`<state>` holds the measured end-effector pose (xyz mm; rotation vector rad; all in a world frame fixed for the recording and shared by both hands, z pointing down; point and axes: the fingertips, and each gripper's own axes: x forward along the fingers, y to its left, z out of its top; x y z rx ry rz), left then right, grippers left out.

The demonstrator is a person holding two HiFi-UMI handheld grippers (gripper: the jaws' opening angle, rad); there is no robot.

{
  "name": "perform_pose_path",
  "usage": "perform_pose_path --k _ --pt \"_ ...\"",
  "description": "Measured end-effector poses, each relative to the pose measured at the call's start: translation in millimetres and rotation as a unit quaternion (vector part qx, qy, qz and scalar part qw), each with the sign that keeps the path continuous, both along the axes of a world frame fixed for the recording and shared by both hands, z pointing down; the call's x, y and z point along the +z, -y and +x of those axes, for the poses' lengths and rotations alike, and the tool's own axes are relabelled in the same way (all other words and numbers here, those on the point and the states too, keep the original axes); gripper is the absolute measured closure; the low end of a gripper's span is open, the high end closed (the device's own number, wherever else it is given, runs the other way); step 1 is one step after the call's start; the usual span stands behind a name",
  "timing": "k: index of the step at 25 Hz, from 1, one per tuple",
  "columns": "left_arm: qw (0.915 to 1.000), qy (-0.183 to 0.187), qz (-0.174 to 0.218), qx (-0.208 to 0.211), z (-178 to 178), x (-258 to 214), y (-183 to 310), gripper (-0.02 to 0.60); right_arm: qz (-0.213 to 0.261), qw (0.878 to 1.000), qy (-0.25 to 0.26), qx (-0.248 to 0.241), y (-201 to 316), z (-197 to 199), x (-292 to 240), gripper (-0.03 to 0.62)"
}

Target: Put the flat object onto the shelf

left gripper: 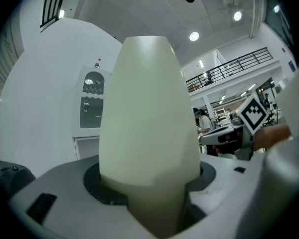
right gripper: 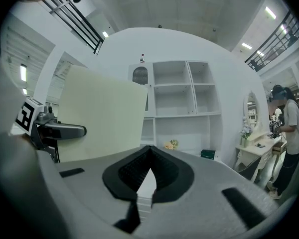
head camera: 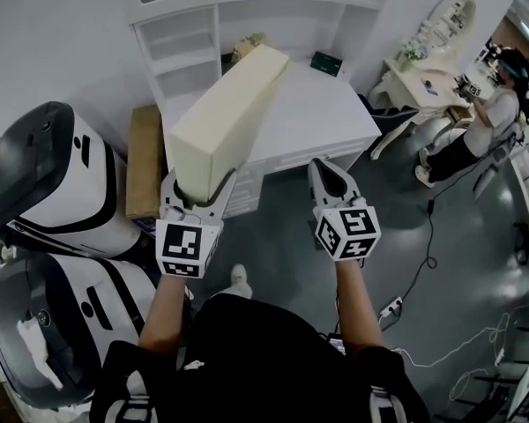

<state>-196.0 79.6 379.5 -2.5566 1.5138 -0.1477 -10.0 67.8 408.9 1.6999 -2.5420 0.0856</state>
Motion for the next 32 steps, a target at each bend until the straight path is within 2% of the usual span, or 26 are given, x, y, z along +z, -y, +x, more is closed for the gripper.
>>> perform_pose_path --k 16,32 --pt "0.9997 -0.003 0.003 0.024 -31 3 106 0.303 -0.003 1.000 -0.010 0.022 101 -31 3 0.595" --pt "0.9991 -0.009 0.003 0.041 -33 8 147 0.302 -0.005 0.999 -0.012 0.044 138 -28 9 0.595"
